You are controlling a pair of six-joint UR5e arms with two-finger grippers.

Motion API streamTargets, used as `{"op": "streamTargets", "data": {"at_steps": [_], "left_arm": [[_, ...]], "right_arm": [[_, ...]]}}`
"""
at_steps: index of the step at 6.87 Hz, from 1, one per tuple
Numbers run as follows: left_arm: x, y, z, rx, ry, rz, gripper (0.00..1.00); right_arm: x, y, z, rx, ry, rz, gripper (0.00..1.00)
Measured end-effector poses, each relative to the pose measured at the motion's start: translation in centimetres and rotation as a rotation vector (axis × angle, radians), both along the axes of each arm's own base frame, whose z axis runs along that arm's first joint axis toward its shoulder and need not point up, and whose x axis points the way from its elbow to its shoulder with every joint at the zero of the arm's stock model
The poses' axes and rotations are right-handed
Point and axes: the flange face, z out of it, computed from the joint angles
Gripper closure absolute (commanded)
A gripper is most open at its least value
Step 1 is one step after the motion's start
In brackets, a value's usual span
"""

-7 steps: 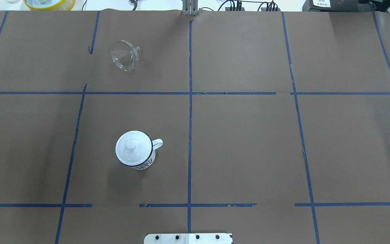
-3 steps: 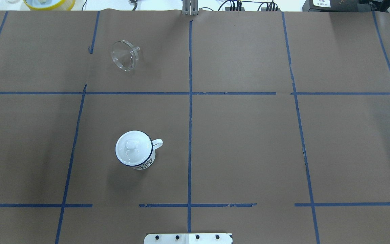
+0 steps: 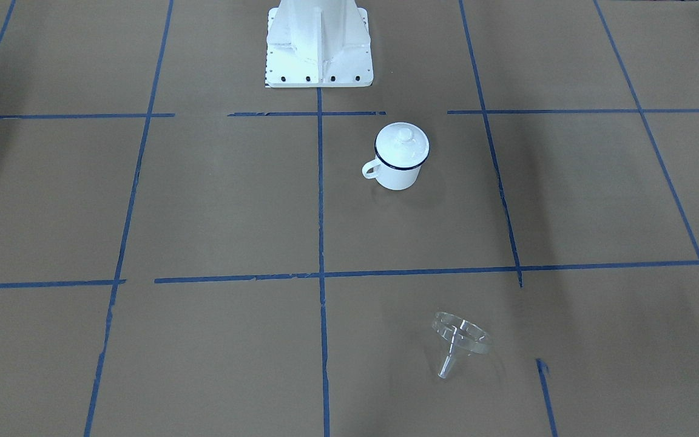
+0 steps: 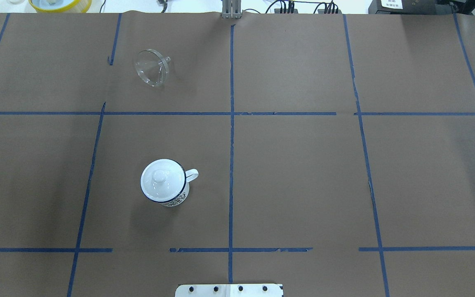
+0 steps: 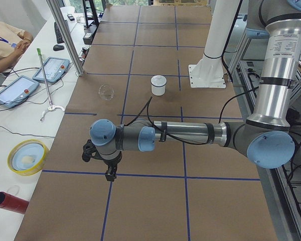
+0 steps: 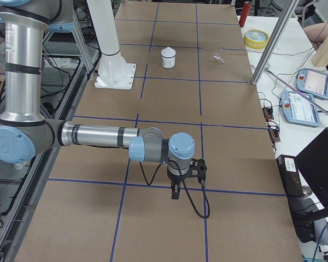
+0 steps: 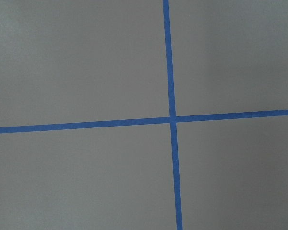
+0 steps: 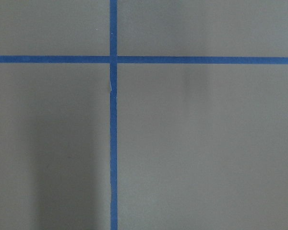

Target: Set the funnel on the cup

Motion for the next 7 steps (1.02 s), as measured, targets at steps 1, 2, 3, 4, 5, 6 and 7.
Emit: {"op": "streamTargets", "data": {"at_steps": [1, 2, 3, 4, 5, 6, 7], "left_arm": [[1.7, -0.6, -2.3, 0.009, 0.0, -0.035, 0.0], [5.2, -1.3, -6.4, -0.01, -0.006, -0.088, 0.0], [8.8, -1.3, -10.7, -0.028, -0.006, -0.139, 0.0], [12.6, -1.2, -15.0, -0.04, 0.018, -0.168, 0.0], [17.3, -1.3, -19.5, -0.059, 0.055, -0.181, 0.0], [23.1, -1.2, -24.1, -0.098, 0.093, -0.19, 0.0], [28.8, -0.5, -28.1, -0.148, 0.122, -0.205, 0.01]], "right_arm": [[0.0, 0.0, 0.0, 0.0, 0.0, 0.0, 0.0], [0.0, 0.0, 0.0, 0.0, 0.0, 0.0, 0.0], [0.0, 0.0, 0.0, 0.0, 0.0, 0.0, 0.0], [0.0, 0.0, 0.0, 0.001, 0.0, 0.0, 0.0], [0.0, 0.0, 0.0, 0.0, 0.0, 0.0, 0.0], [0.0, 0.0, 0.0, 0.0, 0.0, 0.0, 0.0], [0.0, 0.0, 0.0, 0.0, 0.0, 0.0, 0.0]]}}
